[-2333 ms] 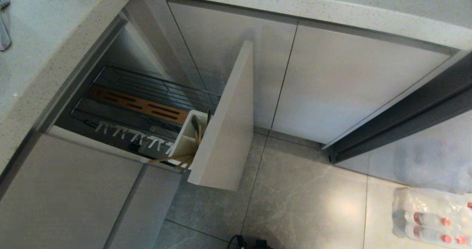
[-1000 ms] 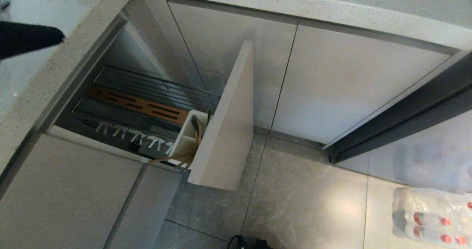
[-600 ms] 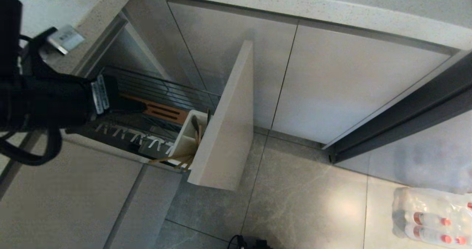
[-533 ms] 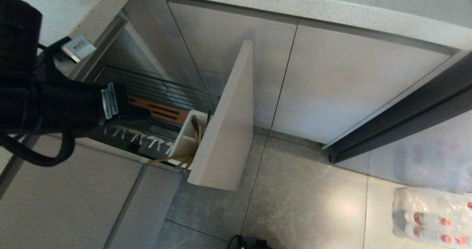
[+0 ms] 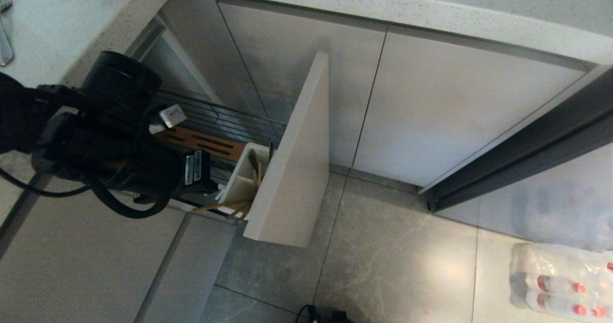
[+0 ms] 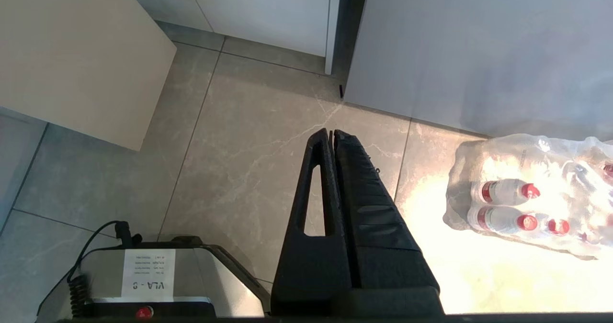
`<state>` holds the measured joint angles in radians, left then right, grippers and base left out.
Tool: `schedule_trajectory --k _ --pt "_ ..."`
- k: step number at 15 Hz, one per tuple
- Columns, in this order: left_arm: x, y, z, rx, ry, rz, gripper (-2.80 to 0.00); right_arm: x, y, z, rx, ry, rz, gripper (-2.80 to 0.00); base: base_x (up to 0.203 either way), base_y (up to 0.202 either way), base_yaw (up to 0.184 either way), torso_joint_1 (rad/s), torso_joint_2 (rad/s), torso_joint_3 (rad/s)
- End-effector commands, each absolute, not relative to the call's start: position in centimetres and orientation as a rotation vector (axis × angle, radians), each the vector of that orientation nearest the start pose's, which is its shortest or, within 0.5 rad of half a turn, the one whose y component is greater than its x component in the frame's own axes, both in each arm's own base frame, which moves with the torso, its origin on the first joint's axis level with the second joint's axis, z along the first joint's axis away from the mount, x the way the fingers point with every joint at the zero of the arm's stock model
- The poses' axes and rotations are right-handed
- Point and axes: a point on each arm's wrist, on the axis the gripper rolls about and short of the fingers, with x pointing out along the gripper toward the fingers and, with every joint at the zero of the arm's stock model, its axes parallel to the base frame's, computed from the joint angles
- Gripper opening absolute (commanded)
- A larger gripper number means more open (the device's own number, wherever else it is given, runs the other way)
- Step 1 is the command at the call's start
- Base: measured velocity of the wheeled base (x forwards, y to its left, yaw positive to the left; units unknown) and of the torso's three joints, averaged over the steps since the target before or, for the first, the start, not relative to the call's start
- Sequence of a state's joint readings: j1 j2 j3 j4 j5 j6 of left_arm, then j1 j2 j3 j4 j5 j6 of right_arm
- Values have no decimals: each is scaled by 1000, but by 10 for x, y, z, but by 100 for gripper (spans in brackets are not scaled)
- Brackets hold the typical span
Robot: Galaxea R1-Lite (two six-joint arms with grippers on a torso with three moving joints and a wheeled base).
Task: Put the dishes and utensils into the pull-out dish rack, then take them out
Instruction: Take the chopsticks out of the cupboard
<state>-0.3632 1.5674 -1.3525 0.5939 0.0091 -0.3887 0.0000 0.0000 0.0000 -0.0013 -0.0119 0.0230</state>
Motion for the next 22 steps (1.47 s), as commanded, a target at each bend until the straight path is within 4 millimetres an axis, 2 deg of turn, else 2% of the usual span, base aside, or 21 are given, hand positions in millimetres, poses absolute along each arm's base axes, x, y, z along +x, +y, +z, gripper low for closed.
schedule_trajectory --k 1,5,6,14,18,22 --pt "245 -95 253 -202 896 -167 -280 -23 0 76 23 -1 -12 -280 0 0 0 0 0 0" --pt "245 -99 245 -181 950 -166 -280 -23 0 76 23 0 -12 -280 0 0 0 0 0 0" --pt "249 -100 238 -174 976 -159 0 -23 0 76 23 -1 -12 -280 0 0 0 0 0 0" --pt "264 -106 218 -164 1043 -147 0 -23 0 76 23 0 -12 -280 0 0 0 0 0 0" --pt "267 -108 213 -200 1081 -205 0 -23 0 76 23 -1 -12 -280 0 0 0 0 0 0" --pt "281 -107 201 -220 1079 -197 0 -23 0 76 23 0 -12 -280 0 0 0 0 0 0"
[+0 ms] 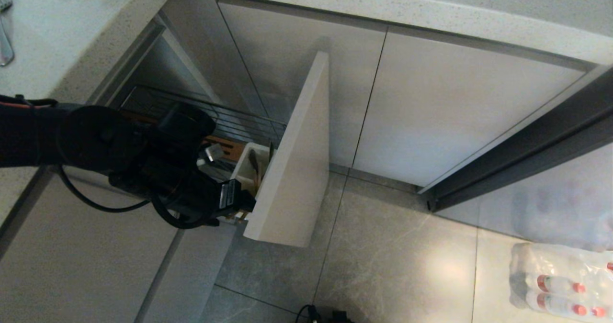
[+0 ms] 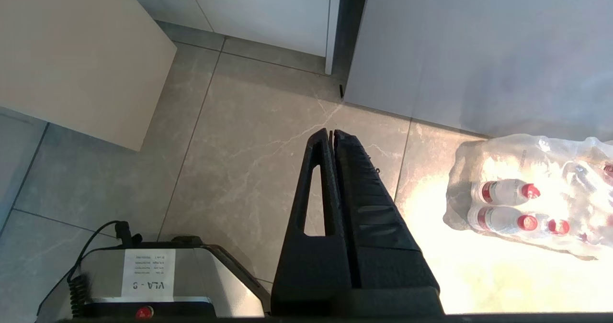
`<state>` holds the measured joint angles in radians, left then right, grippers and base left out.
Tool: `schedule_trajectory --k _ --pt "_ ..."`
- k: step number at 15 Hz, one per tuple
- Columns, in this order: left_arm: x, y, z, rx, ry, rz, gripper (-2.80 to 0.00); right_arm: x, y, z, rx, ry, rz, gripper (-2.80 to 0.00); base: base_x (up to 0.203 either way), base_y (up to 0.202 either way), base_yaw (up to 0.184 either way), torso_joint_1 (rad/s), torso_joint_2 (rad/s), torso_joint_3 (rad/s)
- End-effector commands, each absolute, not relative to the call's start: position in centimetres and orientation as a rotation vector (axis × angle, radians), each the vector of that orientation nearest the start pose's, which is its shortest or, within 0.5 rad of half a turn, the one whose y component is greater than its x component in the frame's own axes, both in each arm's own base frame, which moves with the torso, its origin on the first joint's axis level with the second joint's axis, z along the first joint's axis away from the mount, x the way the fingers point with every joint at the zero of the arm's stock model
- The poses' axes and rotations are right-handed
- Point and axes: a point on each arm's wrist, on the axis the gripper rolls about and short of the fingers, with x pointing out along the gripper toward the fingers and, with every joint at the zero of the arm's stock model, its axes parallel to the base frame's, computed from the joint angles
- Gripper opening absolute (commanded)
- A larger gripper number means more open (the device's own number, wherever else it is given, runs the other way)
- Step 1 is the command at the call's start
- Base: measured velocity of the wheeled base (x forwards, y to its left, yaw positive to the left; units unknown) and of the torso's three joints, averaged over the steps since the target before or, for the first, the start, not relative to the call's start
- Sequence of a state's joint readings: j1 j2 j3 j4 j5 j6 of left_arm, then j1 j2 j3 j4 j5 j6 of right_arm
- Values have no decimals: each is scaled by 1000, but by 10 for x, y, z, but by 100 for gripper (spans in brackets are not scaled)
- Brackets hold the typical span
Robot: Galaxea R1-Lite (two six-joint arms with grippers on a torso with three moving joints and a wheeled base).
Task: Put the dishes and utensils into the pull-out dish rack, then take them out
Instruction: Take the chopsticks out of the cupboard
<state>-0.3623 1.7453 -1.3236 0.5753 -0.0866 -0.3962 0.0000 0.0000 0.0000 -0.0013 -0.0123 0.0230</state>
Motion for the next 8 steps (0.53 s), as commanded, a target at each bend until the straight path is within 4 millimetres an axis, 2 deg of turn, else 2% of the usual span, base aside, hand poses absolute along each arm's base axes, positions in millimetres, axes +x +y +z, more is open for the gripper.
schedule_trajectory --k 1,4,8 --pt "284 -107 198 -222 1083 -191 0 -23 0 76 23 -1 -12 -280 0 0 0 0 0 0" --pt "298 -106 183 -234 1104 -179 0 -23 0 76 23 0 -12 -280 0 0 0 0 0 0" --pt "299 -106 183 -245 1112 -197 0 -23 0 76 23 0 -12 -280 0 0 0 0 0 0"
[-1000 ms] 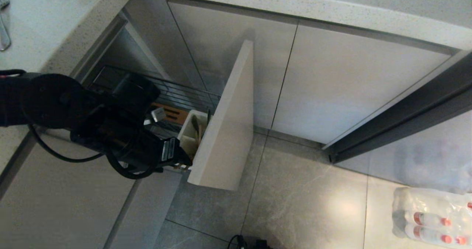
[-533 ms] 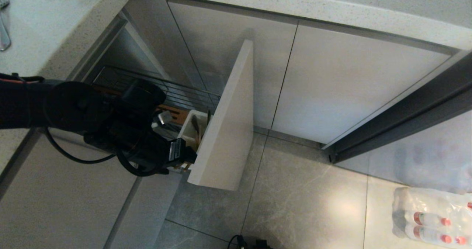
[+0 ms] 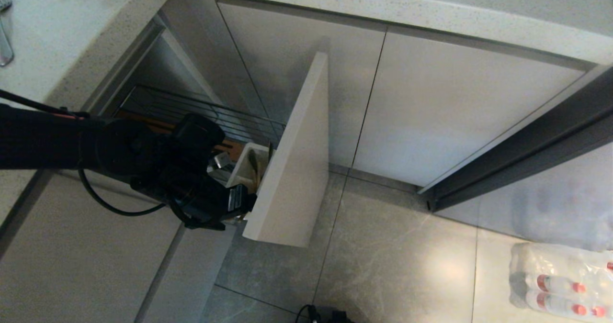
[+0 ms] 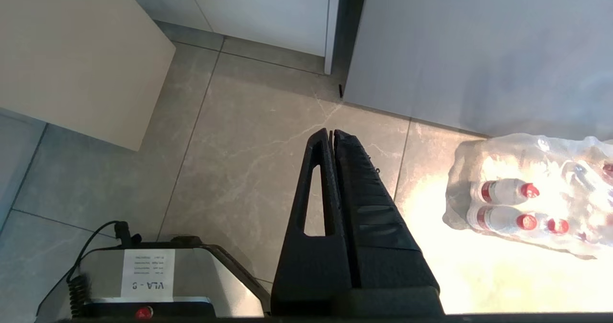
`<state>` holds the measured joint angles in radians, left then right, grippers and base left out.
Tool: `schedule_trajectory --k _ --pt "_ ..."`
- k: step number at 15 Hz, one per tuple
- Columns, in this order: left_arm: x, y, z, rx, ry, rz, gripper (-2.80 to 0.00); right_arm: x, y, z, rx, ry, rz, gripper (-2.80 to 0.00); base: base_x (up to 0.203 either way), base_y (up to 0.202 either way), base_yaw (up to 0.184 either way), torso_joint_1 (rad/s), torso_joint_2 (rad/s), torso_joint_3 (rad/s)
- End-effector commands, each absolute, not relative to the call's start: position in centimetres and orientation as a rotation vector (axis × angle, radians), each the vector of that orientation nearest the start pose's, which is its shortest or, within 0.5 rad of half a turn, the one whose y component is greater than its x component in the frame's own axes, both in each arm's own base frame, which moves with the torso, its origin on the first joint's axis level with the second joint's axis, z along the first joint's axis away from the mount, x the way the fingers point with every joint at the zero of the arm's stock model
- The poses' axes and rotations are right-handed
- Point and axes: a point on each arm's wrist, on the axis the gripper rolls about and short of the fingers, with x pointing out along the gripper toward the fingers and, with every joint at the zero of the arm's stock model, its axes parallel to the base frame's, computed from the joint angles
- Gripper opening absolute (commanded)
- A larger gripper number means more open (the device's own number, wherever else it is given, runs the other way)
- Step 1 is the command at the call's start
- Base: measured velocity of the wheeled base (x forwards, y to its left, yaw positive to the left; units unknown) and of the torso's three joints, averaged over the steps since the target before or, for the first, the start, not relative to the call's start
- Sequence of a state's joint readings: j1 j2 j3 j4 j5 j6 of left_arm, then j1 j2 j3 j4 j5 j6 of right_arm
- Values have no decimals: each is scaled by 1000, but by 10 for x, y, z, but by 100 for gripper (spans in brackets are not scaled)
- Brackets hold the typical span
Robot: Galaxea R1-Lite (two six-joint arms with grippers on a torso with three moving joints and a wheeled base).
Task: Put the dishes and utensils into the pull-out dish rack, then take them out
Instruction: Take the chopsticks out of the cupboard
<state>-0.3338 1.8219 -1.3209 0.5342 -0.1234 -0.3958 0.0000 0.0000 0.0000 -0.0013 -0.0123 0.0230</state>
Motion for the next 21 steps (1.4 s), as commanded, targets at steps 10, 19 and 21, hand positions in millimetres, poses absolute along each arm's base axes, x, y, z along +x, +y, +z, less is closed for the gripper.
schedule_trajectory --k 10,19,21 --pt "291 -105 193 -241 1099 -202 0 -23 0 76 23 0 -12 -280 0 0 0 0 0 0" --pt "289 -104 194 -233 1133 -191 0 -23 0 76 23 0 -12 -280 0 0 0 0 0 0" --pt "289 -104 195 -235 1130 -191 -280 -23 0 76 23 0 -12 -280 0 0 0 0 0 0"
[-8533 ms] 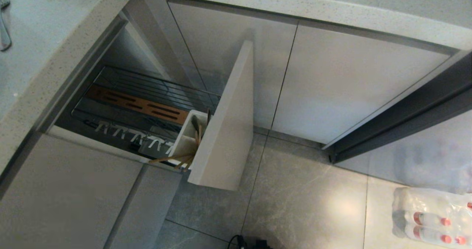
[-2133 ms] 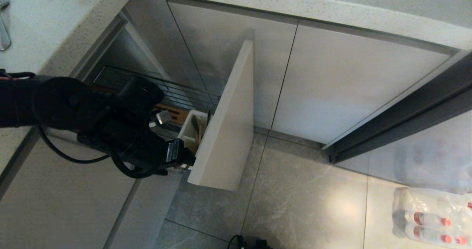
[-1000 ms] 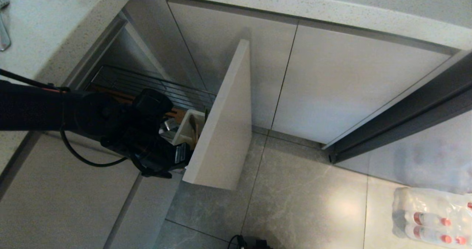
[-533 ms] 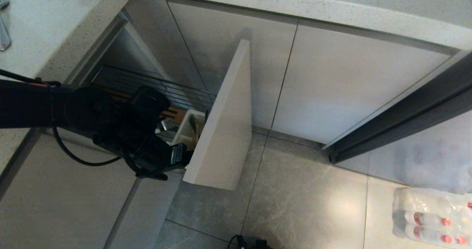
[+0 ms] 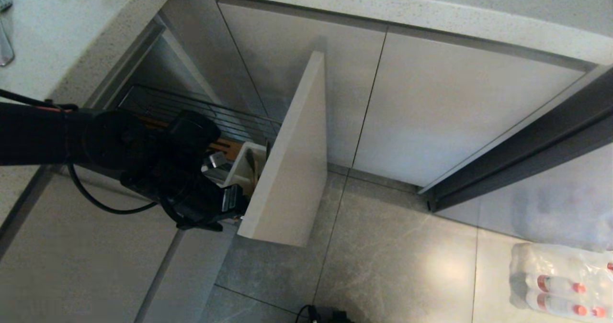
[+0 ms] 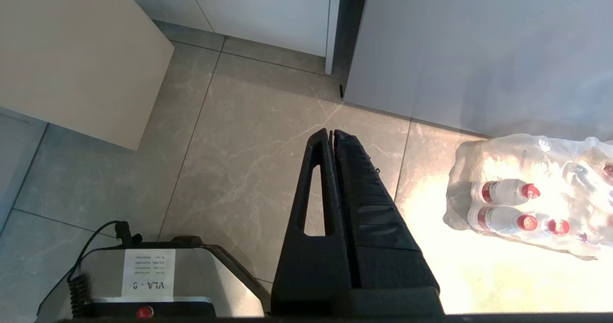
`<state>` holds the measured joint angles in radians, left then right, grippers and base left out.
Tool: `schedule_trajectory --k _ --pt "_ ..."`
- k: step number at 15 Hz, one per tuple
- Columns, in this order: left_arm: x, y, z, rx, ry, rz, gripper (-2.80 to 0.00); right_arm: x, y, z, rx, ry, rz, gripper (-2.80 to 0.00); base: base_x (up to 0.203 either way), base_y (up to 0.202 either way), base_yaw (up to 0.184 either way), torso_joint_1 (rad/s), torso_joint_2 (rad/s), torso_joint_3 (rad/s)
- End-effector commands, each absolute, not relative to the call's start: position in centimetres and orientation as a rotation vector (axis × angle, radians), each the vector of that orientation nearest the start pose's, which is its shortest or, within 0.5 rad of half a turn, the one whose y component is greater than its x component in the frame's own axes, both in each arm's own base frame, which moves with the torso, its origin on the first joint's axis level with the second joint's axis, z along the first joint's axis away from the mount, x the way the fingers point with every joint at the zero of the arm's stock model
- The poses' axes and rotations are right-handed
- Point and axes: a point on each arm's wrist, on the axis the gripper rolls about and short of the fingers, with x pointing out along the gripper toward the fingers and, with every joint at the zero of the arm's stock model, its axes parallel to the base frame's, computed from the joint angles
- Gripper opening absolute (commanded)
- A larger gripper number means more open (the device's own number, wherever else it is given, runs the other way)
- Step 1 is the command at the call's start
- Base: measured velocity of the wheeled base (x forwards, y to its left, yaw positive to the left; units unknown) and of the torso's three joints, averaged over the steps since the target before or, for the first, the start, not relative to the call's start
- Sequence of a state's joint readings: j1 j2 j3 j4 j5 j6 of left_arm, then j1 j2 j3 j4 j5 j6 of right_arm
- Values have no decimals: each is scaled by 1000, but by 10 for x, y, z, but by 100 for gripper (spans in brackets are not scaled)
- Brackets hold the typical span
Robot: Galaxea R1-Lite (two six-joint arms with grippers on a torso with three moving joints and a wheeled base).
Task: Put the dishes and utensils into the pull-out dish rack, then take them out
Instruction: Take the chopsticks out of the cupboard
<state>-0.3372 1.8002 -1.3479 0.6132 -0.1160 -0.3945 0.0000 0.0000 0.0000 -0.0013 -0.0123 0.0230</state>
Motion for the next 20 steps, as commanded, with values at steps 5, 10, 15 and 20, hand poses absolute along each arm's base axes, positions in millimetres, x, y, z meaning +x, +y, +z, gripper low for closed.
schedule_trajectory --k 5,10,15,20 --pt "289 -105 194 -231 1135 -192 -280 -23 0 76 24 -1 -12 -280 0 0 0 0 0 0" --pt "288 -105 194 -229 1136 -195 -280 -23 0 76 23 -1 -12 -280 0 0 0 0 0 0" --pt "280 -104 206 -237 1101 -210 -280 -23 0 76 23 -1 -12 -280 0 0 0 0 0 0" --pt "255 -96 241 -247 1039 -230 -280 -23 0 76 23 0 -12 -280 0 0 0 0 0 0"
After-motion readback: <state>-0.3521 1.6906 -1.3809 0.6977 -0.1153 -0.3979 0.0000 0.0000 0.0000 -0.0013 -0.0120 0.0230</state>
